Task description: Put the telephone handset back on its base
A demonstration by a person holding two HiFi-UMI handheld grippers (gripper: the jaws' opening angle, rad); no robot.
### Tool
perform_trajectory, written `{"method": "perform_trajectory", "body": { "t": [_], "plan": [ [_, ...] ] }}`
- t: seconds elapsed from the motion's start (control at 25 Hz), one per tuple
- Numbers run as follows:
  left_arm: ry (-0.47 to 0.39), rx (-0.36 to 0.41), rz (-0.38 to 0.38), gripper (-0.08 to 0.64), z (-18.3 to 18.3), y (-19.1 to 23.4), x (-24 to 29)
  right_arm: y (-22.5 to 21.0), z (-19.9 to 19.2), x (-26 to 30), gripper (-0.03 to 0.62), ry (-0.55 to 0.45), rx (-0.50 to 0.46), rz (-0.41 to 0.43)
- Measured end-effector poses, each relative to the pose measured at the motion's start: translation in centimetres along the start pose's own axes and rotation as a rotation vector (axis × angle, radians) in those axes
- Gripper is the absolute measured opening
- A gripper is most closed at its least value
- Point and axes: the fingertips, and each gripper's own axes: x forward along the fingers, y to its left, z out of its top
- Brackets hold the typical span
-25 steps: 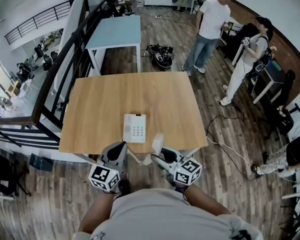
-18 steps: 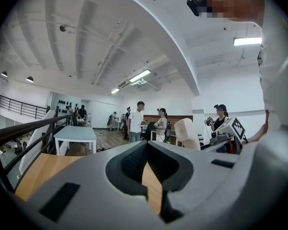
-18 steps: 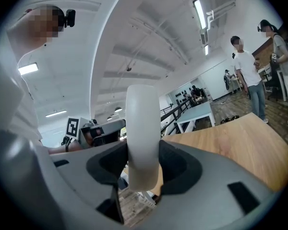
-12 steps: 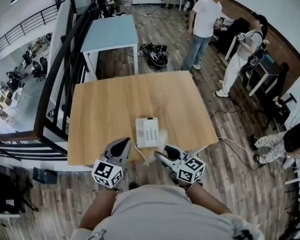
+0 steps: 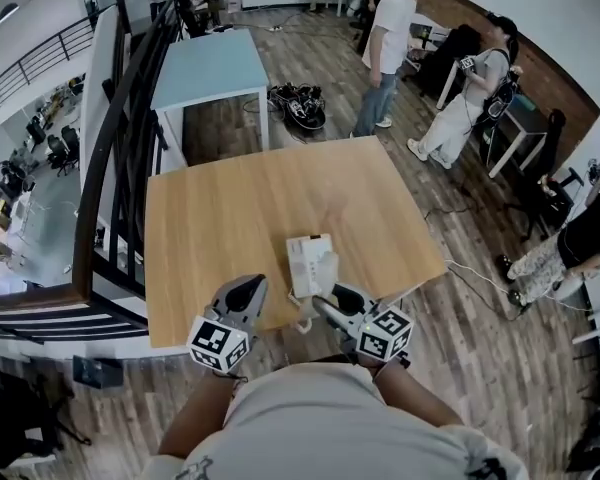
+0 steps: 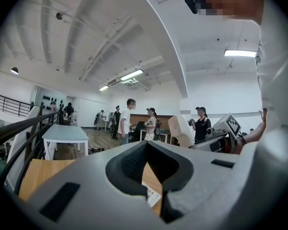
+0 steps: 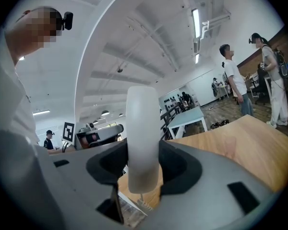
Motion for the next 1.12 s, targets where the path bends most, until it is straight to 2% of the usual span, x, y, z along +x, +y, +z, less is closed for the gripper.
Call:
{"method": "perform_trajectory", "body": {
  "t": [0.32, 0.52, 1.12],
  "plan": [
    [-0.013, -0.031, 0.0, 0.006, -0.5, 2.8, -1.0, 0.2, -1.4, 3.0, 0.209, 0.062, 0.026, -0.015],
    [0.022, -0.038, 0.015, 0.006, -2.6, 3.7, -0.5, -1.0, -2.5, 4.2, 0.209, 0.106, 0.046, -0.012],
    [0.13, -0.125, 0.058, 0.006, -8.7, 7.8, 3.4, -8.3, -6.6, 8.9, 0.209, 0.247, 0.145, -0.044]
  ]
}}
